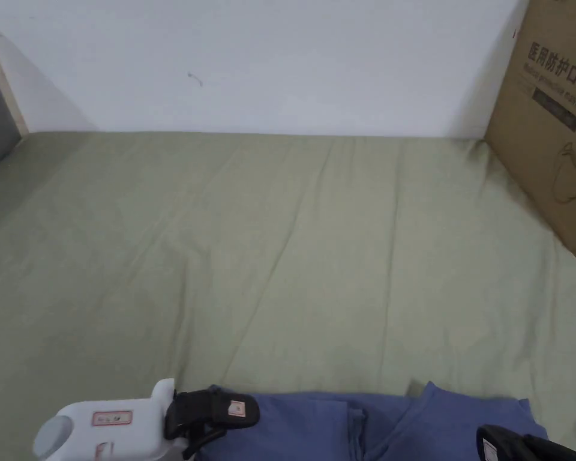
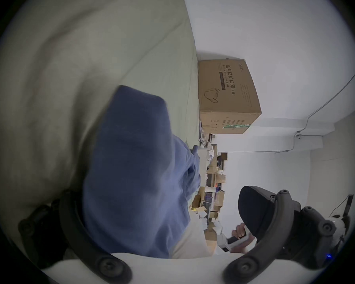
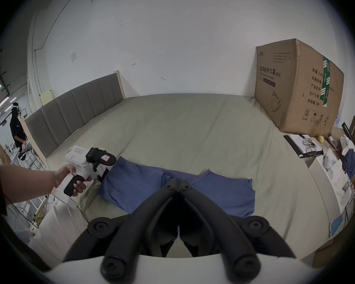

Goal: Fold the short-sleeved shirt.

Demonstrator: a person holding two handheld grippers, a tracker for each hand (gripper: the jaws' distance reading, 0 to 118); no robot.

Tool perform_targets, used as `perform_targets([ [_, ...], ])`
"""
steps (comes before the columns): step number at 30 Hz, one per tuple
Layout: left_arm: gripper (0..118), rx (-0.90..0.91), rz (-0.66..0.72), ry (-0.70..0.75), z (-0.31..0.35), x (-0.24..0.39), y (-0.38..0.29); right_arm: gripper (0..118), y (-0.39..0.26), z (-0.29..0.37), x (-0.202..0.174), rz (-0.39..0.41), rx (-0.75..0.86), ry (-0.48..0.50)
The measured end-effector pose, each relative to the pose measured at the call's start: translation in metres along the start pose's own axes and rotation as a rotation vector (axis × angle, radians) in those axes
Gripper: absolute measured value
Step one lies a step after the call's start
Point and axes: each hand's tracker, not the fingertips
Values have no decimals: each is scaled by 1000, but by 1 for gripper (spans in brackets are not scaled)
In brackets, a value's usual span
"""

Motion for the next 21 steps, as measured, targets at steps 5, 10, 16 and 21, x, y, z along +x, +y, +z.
perform_targets([
  [5,6,53,-134,465,-7,2,-10,0,-2,1,3,-39,-14,0],
  [10,6,71,-231,383,1,40,-24,0,-6,10,9,-43,-15,-2],
  [16,6,148,-384,715,40,136,-45,0,-9,21,26,-86,48,10],
  [21,6,206,-584,1119,24,177,-71,0,-17,34,40,-145,91,66],
])
